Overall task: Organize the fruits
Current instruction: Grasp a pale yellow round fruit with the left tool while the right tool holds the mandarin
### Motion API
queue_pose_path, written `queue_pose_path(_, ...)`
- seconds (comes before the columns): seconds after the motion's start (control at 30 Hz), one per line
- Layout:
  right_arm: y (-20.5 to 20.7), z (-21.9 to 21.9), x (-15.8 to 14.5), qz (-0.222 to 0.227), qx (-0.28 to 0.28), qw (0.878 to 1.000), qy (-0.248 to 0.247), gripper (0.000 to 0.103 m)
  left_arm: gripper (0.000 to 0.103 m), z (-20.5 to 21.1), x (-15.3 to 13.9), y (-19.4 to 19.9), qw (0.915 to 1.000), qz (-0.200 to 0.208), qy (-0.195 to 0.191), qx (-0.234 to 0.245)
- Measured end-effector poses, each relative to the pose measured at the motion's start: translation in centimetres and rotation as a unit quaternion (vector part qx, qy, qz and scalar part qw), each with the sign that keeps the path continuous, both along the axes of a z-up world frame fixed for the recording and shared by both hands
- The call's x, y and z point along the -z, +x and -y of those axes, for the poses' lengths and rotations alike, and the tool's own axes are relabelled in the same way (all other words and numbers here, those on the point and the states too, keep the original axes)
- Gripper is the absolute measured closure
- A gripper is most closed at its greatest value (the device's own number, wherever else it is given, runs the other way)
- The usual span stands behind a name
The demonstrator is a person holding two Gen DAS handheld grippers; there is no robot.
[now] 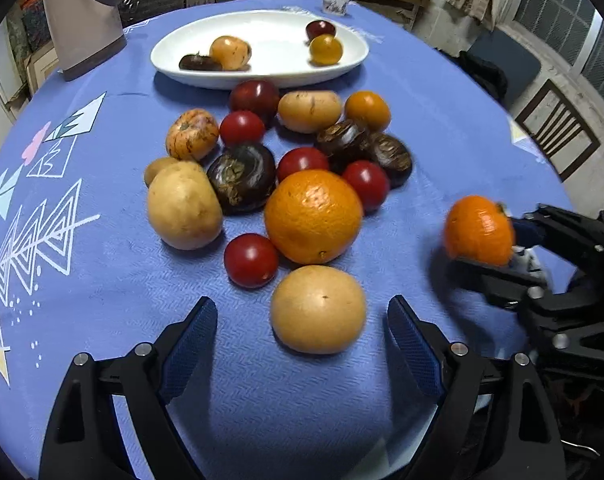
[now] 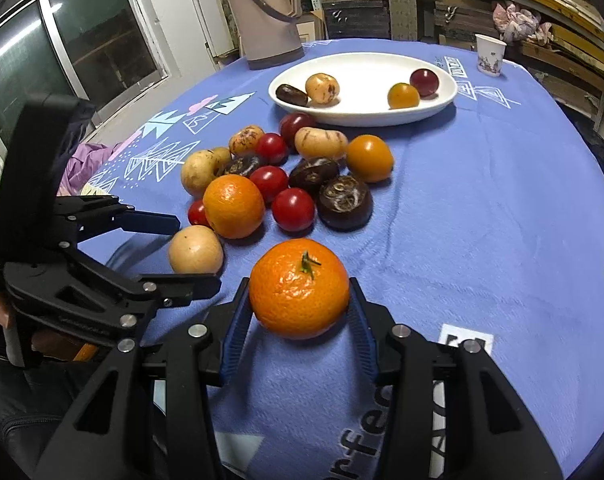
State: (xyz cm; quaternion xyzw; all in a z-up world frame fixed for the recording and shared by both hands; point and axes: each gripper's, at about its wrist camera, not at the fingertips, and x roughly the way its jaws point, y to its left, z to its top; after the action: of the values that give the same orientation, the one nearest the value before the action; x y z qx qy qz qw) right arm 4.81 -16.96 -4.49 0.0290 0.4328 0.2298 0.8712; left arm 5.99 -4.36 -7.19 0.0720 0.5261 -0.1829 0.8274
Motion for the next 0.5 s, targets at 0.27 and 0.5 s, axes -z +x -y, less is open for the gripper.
queue_pose_path(0.27,-0.1,-0.3,0.3,-0.001,-0.003,1.000,0.003,0.057,0.050,-0.6,-0.2,-0.2,0.9993,0.034,0.016,-0.004)
queue_pose_path(0.5,-0.2,-0.4,-0.1,0.004,-0.003,1.000,0.003,0.057,0.058,-1.8,-0.6,-0.2,0.9994,0.033,-0.005,-0.006)
